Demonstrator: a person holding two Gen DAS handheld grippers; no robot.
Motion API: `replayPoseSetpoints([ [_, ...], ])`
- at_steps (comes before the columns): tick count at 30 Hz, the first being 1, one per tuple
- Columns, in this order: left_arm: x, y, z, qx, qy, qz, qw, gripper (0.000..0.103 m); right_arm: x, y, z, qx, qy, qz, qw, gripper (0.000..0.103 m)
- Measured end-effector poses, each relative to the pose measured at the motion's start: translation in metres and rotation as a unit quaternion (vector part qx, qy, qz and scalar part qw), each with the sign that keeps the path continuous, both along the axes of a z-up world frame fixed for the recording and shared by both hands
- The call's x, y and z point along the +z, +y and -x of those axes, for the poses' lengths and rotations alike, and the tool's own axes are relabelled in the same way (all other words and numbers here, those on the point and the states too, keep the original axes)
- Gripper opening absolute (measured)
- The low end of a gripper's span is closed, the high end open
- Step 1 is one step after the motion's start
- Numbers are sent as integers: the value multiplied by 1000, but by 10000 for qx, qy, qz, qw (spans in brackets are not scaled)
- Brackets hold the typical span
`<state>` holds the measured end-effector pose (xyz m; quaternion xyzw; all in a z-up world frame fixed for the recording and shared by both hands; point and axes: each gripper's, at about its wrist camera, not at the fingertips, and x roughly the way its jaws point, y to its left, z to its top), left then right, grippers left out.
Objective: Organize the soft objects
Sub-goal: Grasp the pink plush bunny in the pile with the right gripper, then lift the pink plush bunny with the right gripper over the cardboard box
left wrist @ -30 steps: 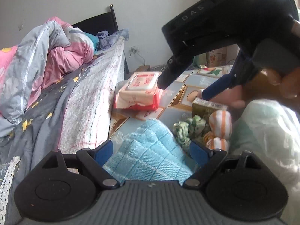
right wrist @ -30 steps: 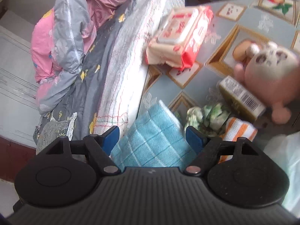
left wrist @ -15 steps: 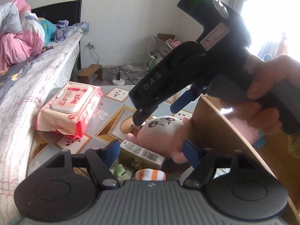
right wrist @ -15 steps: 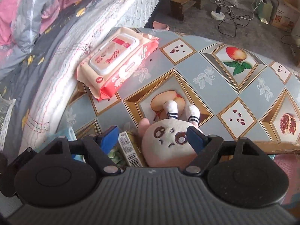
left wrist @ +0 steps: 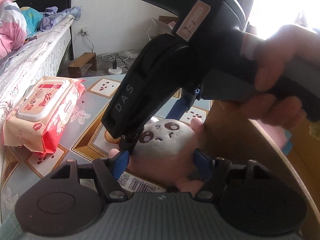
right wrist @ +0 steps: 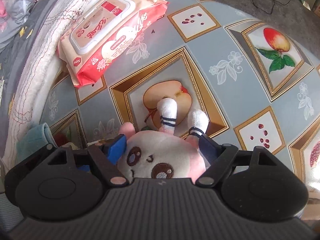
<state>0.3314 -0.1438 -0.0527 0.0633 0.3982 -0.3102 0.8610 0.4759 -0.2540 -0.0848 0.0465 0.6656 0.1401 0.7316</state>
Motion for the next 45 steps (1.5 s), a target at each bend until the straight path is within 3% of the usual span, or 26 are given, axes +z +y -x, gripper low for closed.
replayPoseSetpoints([
  [6,3,2,-1,22,12,50,10000,70,1,-6,5,-7,-80,-163,9998,73],
  [11,23,5,10,142,-284,82,9995,68,18,-7,14,-120,-338,-339,9988,71],
  [21,96,31,63,479,-1130,211,9922,66,109,4,51,-231,-1111,-893,9895,71],
  [29,141,26,133,756,-1569,511,9834,65,169,-9,132,-278,-1550,-1346,9783,71],
  [34,140,-1,164,608,-1344,673,9868,62,165,-32,193,-435,-1434,-1565,9762,67],
  [36,133,-15,173,493,-1227,647,9891,61,156,-46,213,-594,-1311,-1755,9739,47],
  [38,125,-30,182,356,-1179,631,9904,60,147,-63,231,-764,-1210,-1870,9719,35],
  [42,114,-44,187,79,-941,676,9932,59,132,-94,258,-1078,-1213,-1857,9691,35],
  [45,108,-39,191,-74,-899,611,9940,66,127,-117,272,-1230,-1398,-2144,9588,35],
])
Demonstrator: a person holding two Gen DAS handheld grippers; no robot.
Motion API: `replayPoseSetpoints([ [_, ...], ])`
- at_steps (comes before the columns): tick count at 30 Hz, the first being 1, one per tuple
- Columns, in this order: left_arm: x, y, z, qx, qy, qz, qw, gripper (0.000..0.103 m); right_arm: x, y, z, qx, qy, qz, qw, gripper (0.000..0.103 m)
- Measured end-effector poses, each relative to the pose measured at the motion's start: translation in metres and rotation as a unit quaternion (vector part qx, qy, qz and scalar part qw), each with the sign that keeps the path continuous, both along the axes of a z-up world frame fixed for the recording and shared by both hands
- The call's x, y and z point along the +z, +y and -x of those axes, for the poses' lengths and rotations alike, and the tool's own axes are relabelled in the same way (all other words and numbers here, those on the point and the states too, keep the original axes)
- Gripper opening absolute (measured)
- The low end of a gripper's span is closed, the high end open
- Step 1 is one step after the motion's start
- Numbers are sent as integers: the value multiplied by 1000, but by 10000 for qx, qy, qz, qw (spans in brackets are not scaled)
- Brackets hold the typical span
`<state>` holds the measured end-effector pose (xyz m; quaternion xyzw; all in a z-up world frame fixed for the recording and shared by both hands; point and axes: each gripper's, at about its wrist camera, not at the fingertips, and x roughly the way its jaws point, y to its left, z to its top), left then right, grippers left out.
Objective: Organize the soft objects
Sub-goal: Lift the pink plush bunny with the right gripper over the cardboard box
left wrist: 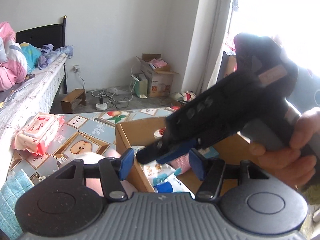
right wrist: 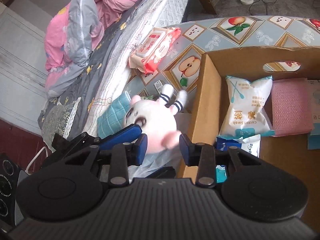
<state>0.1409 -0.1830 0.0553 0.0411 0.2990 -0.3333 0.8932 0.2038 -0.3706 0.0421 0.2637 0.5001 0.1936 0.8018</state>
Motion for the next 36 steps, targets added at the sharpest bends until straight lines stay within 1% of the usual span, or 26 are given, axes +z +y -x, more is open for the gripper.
replayPoseSetpoints([
  [1,-1,3,1,-11,2,-32,10000,71,-1,-7,2,-62,-65,-139,9999,35],
  [2,-2,7,3,-2,1,-68,10000,73,-2,-12,2,-101,-127,-214,9996,36],
  [4,-2,16,10,9,-47,-139,9999,75,-5,-19,0,-180,-197,-326,9991,37],
  [7,2,33,20,-37,-119,-207,9997,79,-9,-20,-7,-215,-249,-428,9985,41],
  [10,6,51,28,-28,-210,-257,9994,81,-8,-13,-13,-195,-329,-352,9986,42],
  [11,7,57,29,-6,-263,-294,9992,83,-8,-10,-15,-189,-354,-318,9987,44],
  [13,6,66,27,89,-362,-396,9985,83,-7,-5,-19,-176,-419,-236,9987,46],
  [15,4,71,21,233,-481,-511,9973,83,-4,2,-26,-154,-519,-146,9984,50],
  [17,0,74,7,431,-465,-556,9964,83,-2,9,-35,-130,-563,-131,9982,54],
  [18,-2,75,-1,488,-436,-516,9965,83,-2,13,-41,-110,-567,-129,9982,55],
  [20,-7,77,-21,522,-374,-412,9971,83,-2,24,-53,-49,-584,-68,9983,58],
  [23,-19,73,-52,570,-218,-432,9972,83,-2,44,-74,89,-643,165,9978,64],
  [24,-23,70,-62,553,-136,-419,9975,83,-2,51,-80,127,-673,269,9973,67],
  [28,-38,60,-92,307,113,-287,9991,83,-1,76,-98,345,-1006,739,9916,71],
  [31,-51,50,-106,200,217,-326,9990,80,-7,89,-112,419,-1125,1015,9876,71],
  [32,-54,49,-108,165,276,-332,9989,76,-10,92,-117,431,-1133,1081,9867,70],
  [33,-57,47,-110,150,310,-345,9988,75,-13,95,-121,451,-1116,1127,9863,67],
  [34,-60,47,-109,167,255,-362,9989,71,-18,98,-123,477,-1090,1162,9861,64],
  [35,-61,47,-108,168,195,-386,9989,68,-21,100,-126,485,-1052,1199,9860,52],
  [36,-61,47,-107,174,161,-413,9989,67,-25,101,-128,481,-995,1245,9861,39],
])
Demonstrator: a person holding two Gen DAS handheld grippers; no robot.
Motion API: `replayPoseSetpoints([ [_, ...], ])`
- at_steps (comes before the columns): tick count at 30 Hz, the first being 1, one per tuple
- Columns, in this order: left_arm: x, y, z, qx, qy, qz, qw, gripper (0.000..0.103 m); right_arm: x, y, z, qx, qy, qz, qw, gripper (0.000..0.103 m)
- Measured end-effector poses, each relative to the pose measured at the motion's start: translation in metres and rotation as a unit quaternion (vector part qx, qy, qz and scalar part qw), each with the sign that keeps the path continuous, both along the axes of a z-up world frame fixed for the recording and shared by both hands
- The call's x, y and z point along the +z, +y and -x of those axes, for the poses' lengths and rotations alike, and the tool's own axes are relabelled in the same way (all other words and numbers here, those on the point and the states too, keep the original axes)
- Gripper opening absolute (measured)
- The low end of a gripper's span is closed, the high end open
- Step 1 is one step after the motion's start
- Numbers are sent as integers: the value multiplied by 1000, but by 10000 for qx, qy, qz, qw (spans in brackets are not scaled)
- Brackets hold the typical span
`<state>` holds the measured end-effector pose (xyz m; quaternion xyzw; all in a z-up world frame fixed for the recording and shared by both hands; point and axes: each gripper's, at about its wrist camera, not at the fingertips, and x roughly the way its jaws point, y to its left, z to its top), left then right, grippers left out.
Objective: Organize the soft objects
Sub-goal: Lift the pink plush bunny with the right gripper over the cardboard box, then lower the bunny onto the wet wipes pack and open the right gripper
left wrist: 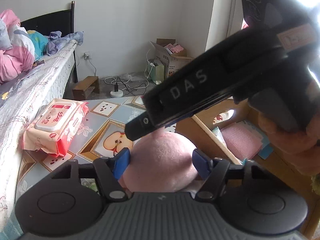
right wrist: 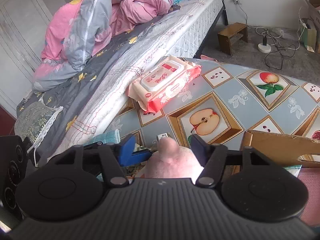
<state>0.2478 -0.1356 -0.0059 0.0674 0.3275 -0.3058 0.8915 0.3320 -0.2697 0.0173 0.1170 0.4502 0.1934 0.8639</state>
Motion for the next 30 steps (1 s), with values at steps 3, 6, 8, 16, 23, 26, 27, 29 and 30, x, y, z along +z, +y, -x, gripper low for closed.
replayPoseSetpoints([
  [3,2,5,1,22,17,74,10000,61,-5,0,3,-74,-23,18,10000,16],
  [6,9,10,3,85,4,126,9999,56,-1,-3,11,-92,-102,-143,9998,11],
  [8,20,14,9,134,-69,173,9997,54,8,-3,19,-70,-215,-209,9995,10],
  [16,96,7,61,-84,-706,486,9963,53,86,-21,79,-161,-1018,-507,9934,10],
  [23,111,-53,98,-854,-629,687,9920,66,122,-83,147,-808,-1143,-555,9886,10],
  [26,93,-82,108,-1198,-429,634,9898,68,112,-114,170,-1111,-963,-448,9881,10],
  [27,85,-92,110,-1295,-335,595,9892,68,106,-124,175,-1228,-864,-405,9878,10],
  [29,65,-110,112,-1444,-89,470,9884,68,89,-143,185,-1501,-623,-346,9861,10],
  [30,57,-117,111,-1476,-2,393,9883,68,81,-153,188,-1617,-548,-329,9848,10],
])
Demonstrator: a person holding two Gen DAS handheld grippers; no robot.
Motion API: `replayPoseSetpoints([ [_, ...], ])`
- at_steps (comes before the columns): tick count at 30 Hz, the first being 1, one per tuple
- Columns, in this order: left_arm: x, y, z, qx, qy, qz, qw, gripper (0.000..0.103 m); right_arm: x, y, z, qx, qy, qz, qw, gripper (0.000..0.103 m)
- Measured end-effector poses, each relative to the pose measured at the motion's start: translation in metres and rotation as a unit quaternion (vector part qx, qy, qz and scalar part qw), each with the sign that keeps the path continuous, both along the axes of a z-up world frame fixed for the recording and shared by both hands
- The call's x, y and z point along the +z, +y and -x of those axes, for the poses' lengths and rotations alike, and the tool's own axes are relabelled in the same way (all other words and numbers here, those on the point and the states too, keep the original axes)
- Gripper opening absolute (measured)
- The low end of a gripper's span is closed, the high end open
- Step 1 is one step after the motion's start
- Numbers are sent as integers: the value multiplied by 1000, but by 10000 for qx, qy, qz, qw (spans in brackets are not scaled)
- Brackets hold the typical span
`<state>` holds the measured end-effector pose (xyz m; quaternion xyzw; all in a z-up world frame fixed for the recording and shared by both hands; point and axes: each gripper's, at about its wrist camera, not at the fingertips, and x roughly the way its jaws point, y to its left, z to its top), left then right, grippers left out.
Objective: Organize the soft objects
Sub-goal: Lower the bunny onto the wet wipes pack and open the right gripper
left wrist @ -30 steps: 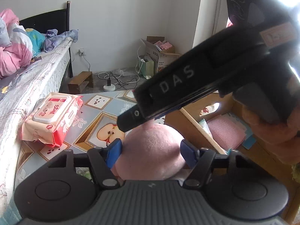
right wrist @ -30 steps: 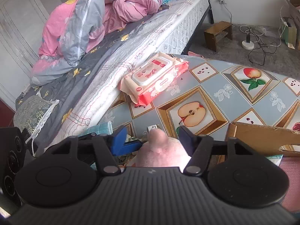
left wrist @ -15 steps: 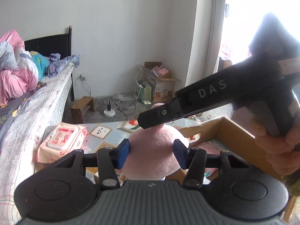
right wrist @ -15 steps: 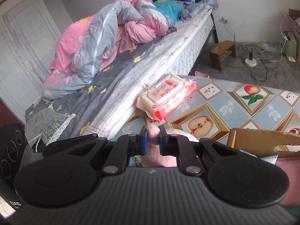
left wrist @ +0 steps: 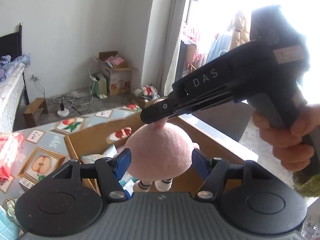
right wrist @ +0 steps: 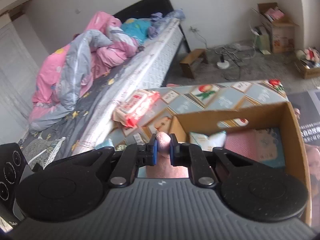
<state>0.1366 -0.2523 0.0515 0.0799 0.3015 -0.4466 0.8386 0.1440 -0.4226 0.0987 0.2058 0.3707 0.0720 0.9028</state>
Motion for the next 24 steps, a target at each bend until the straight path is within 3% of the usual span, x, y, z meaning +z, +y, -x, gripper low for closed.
replayPoseSetpoints([
  [6,-34,-10,-12,111,135,-534,9984,67,-45,-41,-1,-325,-3,-28,9995,10],
  [11,-39,1,-24,251,201,-747,9967,67,-71,-41,-22,112,-181,367,9991,12],
  [14,-42,4,-25,195,235,-888,9956,67,-98,-38,-24,433,285,433,9977,14],
  [17,-45,6,-17,42,232,-1007,9946,67,-122,-34,-12,715,824,248,9937,14],
  [20,-46,6,-6,-145,241,-1100,9935,65,-125,-35,5,855,936,-52,9919,16],
  [24,-54,2,6,-362,310,-1175,9919,62,-126,-43,22,835,1244,-683,9863,33],
])
